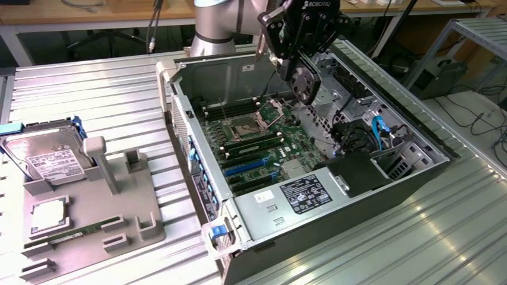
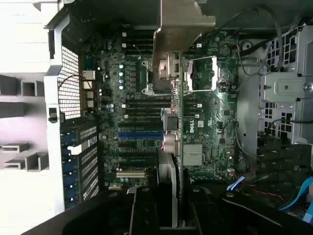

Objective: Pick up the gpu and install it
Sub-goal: 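Pick up the gpu and move the gpu toward the slot, then insert the gpu into the slot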

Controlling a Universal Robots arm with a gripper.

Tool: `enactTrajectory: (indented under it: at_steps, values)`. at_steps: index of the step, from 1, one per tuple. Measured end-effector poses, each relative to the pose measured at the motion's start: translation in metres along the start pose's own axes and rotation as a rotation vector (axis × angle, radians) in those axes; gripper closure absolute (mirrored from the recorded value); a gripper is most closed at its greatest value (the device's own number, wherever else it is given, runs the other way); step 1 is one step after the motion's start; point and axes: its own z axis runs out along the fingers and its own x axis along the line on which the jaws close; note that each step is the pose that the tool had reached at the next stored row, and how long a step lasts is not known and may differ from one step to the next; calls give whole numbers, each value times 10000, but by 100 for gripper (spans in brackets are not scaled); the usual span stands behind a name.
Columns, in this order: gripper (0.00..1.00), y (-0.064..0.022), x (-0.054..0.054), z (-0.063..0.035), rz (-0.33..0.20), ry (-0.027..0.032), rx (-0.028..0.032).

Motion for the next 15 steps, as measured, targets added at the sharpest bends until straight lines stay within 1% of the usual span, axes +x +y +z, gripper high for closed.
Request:
enactTrajectory:
  at_steps: [1, 2, 8, 9, 15]
  values:
    - [72, 1, -117, 3, -1, -1, -1]
    - [72, 2, -202, 4, 0, 0, 0]
    - [72, 2, -203, 4, -7, -1, 0]
    - [72, 2, -203, 4, -354, -5, -4]
    - [72, 2, -203, 4, -893, -11, -9]
